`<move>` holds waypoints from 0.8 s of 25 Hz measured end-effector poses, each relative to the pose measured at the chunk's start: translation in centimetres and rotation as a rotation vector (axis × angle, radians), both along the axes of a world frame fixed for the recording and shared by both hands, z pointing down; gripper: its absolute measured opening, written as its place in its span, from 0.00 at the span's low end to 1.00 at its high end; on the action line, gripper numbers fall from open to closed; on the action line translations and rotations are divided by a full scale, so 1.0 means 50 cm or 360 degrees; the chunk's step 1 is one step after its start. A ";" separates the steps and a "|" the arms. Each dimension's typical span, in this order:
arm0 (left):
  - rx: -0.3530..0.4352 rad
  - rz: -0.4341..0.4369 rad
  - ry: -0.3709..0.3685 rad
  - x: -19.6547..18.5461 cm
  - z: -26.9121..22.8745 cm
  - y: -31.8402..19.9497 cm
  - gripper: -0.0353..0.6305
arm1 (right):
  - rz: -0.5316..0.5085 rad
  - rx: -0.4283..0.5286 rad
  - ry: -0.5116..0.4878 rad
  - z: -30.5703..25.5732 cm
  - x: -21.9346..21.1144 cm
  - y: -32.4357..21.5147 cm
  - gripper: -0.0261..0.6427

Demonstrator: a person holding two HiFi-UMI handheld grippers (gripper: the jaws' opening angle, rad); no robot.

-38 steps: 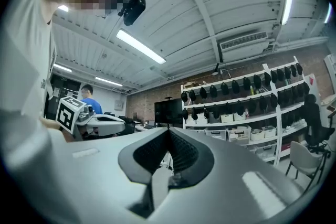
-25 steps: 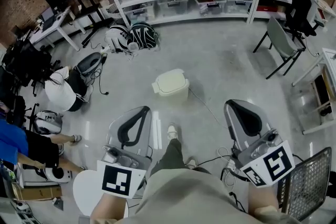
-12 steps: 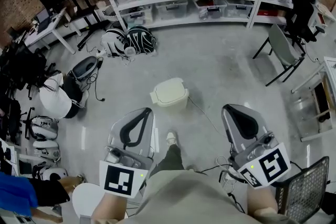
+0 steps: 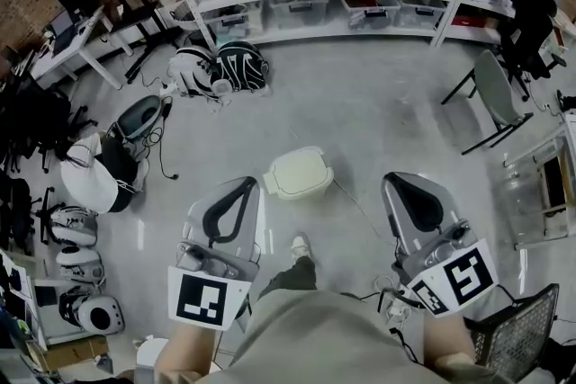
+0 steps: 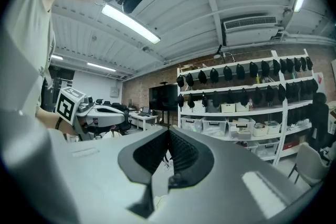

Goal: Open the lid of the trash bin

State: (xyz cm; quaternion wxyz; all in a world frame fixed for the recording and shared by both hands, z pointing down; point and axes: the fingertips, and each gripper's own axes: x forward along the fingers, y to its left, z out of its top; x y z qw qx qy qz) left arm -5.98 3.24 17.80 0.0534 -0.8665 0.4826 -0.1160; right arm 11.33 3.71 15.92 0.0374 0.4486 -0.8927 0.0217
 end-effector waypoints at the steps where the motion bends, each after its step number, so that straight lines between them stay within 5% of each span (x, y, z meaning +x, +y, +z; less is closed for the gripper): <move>1: -0.0006 0.0000 -0.0003 -0.012 0.002 -0.027 0.06 | 0.0006 -0.0008 0.0007 0.002 -0.008 -0.026 0.04; 8: -0.0032 -0.0044 0.0005 -0.101 0.019 -0.176 0.06 | 0.0034 -0.0038 0.0045 0.019 -0.063 -0.181 0.04; 20: -0.0131 -0.0200 0.0017 -0.174 0.084 -0.275 0.06 | -0.0070 -0.0155 0.0049 0.093 -0.103 -0.338 0.04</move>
